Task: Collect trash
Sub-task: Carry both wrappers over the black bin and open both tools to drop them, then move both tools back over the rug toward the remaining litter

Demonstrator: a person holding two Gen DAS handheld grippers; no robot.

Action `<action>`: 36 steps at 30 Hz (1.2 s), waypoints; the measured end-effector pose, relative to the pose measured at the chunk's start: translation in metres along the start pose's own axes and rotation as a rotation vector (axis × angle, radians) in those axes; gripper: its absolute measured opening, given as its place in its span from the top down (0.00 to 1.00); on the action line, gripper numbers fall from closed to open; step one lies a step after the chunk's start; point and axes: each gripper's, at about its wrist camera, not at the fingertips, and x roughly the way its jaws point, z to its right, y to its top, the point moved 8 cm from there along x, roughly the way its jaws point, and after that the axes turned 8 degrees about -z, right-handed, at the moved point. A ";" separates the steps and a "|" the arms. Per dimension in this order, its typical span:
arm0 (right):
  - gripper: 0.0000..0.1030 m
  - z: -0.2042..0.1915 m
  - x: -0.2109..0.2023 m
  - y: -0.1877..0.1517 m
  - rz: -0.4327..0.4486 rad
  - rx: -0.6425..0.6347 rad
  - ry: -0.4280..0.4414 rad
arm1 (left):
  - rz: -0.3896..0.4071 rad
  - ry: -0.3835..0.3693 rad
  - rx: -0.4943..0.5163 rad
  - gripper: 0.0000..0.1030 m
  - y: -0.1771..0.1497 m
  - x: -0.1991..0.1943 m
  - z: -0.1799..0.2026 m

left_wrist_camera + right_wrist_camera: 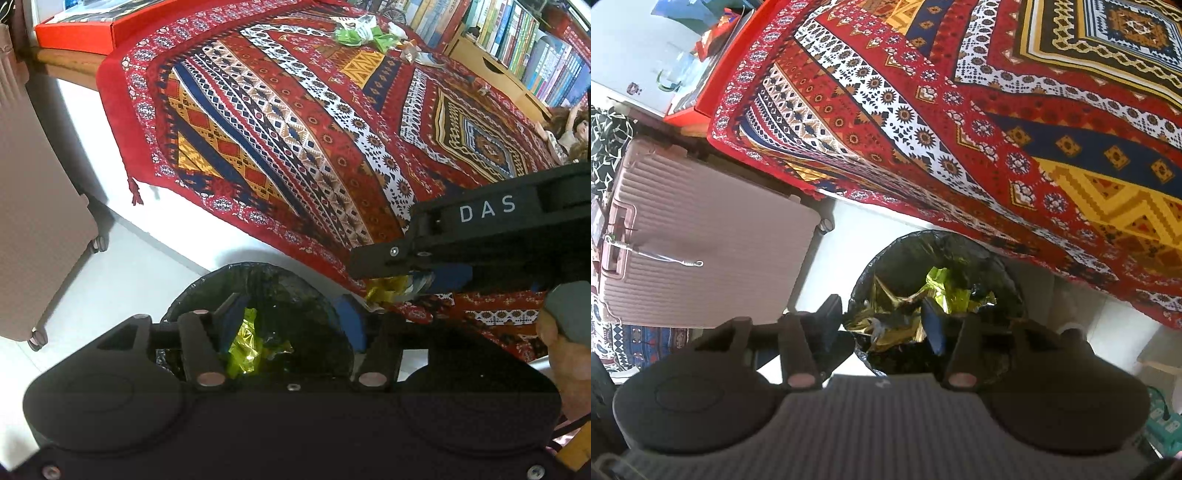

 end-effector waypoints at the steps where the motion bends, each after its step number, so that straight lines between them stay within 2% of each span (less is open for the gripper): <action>1: 0.36 0.000 0.000 0.001 0.000 0.000 0.000 | 0.001 0.001 -0.002 0.44 0.000 0.000 0.000; 8: 0.31 0.003 -0.001 0.001 -0.009 0.010 -0.003 | 0.001 0.014 -0.007 0.38 0.001 0.001 -0.001; 14: 0.28 0.004 -0.006 0.003 -0.002 0.012 -0.003 | 0.016 0.032 -0.011 0.25 0.004 -0.002 -0.001; 24: 0.26 -0.001 -0.034 0.010 0.042 0.003 0.008 | 0.063 0.060 0.020 0.22 0.021 -0.023 0.004; 31: 0.26 -0.012 -0.083 0.036 0.103 -0.021 0.011 | 0.138 0.067 0.058 0.21 0.061 -0.055 0.017; 36: 0.26 -0.019 -0.137 0.071 0.180 -0.051 0.013 | 0.210 0.024 0.053 0.18 0.107 -0.079 0.037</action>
